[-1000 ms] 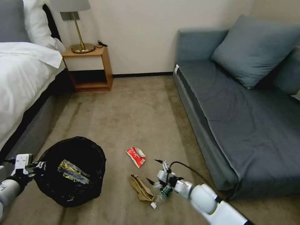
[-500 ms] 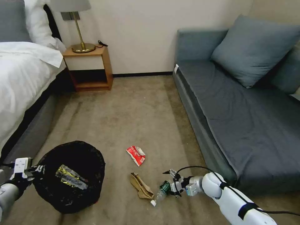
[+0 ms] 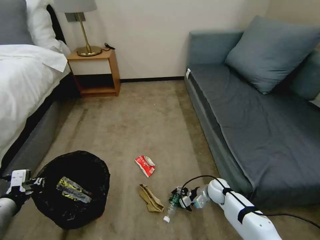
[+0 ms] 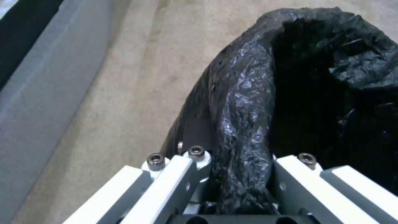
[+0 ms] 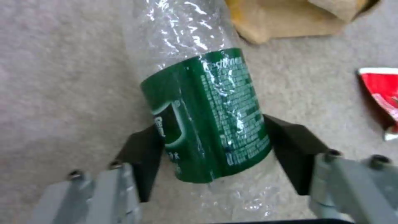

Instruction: Pick up the trash bin, then pick up the garbage on the floor and place it into the trash bin.

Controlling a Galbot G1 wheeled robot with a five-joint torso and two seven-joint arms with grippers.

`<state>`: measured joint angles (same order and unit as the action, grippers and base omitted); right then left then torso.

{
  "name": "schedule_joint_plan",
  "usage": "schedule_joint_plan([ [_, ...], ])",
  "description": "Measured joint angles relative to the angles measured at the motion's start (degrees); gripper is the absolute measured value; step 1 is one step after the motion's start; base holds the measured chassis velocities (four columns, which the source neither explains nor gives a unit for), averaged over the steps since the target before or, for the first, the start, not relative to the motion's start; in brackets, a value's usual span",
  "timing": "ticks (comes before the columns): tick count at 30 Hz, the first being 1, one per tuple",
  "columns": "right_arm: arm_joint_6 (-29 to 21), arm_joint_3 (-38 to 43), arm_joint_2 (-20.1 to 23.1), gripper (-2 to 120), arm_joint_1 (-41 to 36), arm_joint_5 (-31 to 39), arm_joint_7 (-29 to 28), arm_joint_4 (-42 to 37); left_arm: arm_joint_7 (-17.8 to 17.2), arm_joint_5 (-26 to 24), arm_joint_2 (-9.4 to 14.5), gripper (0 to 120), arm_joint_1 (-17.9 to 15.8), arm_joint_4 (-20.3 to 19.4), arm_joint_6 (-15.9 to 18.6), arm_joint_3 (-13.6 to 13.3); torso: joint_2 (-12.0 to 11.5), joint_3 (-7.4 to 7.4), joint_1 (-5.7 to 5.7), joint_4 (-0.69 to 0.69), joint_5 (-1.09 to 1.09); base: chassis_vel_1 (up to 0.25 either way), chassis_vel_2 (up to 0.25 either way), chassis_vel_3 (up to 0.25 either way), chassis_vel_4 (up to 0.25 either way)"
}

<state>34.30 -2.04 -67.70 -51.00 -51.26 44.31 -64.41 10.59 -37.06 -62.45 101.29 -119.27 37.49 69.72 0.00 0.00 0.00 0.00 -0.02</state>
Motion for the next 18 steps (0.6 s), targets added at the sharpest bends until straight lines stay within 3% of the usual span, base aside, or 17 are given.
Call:
schedule_joint_plan([
  [5, 0.9, 1.5, -0.6, 42, -0.1, 1.9, 3.8, 0.2, 0.0, 0.0, 0.1, 6, -0.2, 0.1, 0.0, -0.1, 0.0, 0.0, 0.0, 0.0, 0.02, 0.0, 0.0, 0.0, 0.0],
  [12, 0.8, 4.1, 0.6, 26, -0.9, 7.7, 5.1, -1.9, 0.0, 0.0, 0.3, 6, -0.3, 0.1, 0.0, -0.2, 0.0, 0.0, 0.0, 0.0, 0.02, 0.0, 0.0, 0.0, 0.0],
  [16, -0.5, 6.3, 4.0, 22, -1.6, 20.7, 7.3, -7.2, 0.0, -0.1, 0.3, 6, -0.4, 0.3, 0.0, -0.2, 0.0, 0.0, 0.0, -0.01, 0.01, 0.0, 0.0, 0.0, 0.0],
  [18, -0.8, 6.3, 4.5, 22, -1.8, 23.4, 7.2, -8.2, 0.0, -0.1, 0.3, 6, -0.4, 0.4, 0.0, -0.3, 0.0, 0.0, 0.0, -0.01, 0.01, 0.0, 0.0, 0.0, 0.0],
])
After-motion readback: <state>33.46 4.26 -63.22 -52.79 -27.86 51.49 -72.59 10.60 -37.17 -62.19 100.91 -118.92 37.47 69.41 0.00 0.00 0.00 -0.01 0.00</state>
